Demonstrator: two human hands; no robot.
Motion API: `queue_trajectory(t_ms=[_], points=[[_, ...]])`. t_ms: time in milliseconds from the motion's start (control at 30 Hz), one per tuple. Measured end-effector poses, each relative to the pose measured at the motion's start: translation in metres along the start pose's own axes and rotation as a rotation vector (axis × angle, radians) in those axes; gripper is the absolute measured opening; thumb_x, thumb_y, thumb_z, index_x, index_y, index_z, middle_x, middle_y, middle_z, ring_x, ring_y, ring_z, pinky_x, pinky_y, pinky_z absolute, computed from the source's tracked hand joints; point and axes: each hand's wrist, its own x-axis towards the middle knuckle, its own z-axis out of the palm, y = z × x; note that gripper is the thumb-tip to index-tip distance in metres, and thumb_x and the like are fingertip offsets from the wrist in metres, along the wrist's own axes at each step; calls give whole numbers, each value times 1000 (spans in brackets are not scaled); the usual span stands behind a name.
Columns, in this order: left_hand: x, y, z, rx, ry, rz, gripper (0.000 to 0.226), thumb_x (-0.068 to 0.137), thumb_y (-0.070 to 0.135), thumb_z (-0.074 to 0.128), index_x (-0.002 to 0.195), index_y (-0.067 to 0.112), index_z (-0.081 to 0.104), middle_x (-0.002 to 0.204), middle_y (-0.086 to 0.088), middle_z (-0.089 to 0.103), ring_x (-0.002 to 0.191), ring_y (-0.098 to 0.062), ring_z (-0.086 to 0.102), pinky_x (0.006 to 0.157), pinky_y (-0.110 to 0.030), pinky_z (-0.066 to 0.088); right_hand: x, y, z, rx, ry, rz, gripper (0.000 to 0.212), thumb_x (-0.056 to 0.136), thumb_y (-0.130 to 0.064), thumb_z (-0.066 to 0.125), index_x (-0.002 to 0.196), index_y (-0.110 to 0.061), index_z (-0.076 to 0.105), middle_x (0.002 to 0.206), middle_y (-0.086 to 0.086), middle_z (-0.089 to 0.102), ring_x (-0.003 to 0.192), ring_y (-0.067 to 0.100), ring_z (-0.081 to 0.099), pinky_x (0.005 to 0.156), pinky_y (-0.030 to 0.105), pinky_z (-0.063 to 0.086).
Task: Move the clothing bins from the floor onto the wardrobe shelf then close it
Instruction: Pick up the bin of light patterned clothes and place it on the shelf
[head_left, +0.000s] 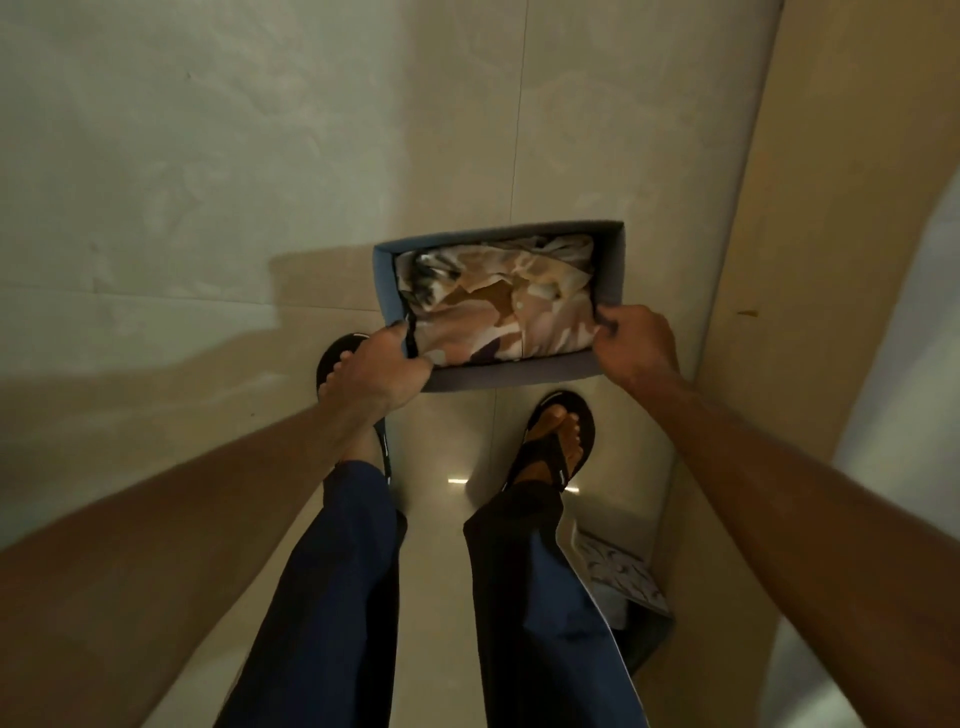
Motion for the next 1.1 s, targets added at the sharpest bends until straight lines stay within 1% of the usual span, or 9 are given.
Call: queue_trajectory(t_ms=[133,233,267,367,500,733,867,967,1100], points=[[-38,-5,-6,-6,11,-20,78,59,69,48,127,30,48,133,-11,52,122,-35,49,101,-48,43,-30,7,-10,-100,-71,-97,32,91,-16,47,118,-11,64,115,17,68,103,37,62,87,42,53],[-107,-7,-20,-143,81,-21,32,78,44,54,102,24,57,105,-6,58,110,-36,54,92,-41,44,-68,-4,-37,-203,-156,-195,35,90,-12,49,121,-11,64,119,17,67,106,36,61,88,41,52],[-127,-8,-20,-211,100,-22,25,82,37,54,102,22,58,100,-6,60,107,-35,58,88,-38,45,-80,-6,-48,-224,-172,-210,35,90,-11,50,121,-9,64,119,18,66,106,36,62,87,41,52],[-202,-12,-27,-336,154,-70,44,88,33,53,128,16,55,122,-10,63,115,-31,56,91,-36,43,-127,-28,-85,-335,-200,-269,30,88,-12,53,115,-10,67,108,19,70,94,36,65,76,39,53],[-316,-25,-43,-536,145,-135,40,82,34,54,119,20,58,109,-4,66,92,-23,59,74,-32,46,-198,-74,-137,-448,-209,-359,29,86,-12,53,110,-12,69,103,19,71,86,36,66,72,39,55],[-481,-84,-46,-820,203,-243,52,88,34,62,133,10,52,128,-14,61,115,-33,58,85,-33,46,-326,-153,-171,-615,-211,-613,35,88,-19,55,121,-24,66,105,13,72,86,32,66,69,32,49],[-548,-138,-35,-912,263,-300,49,88,33,62,129,8,55,127,-16,61,115,-34,58,84,-34,45,-400,-196,-161,-751,-221,-743,21,95,-28,46,104,-29,66,89,5,70,68,20,61,57,29,50],[-592,-180,-26,-1019,318,-331,42,86,25,64,123,6,59,124,-17,63,113,-33,58,81,-31,43,-447,-223,-151,-816,-214,-821,24,95,-33,44,96,-26,66,84,3,70,61,16,59,52,26,49],[-666,-243,-2,-1151,430,-380,44,82,31,66,121,11,62,118,-13,66,111,-32,60,91,-38,49,-528,-261,-126,-936,-248,-1007,25,95,-30,45,101,-22,68,87,6,72,71,23,67,63,34,58]])
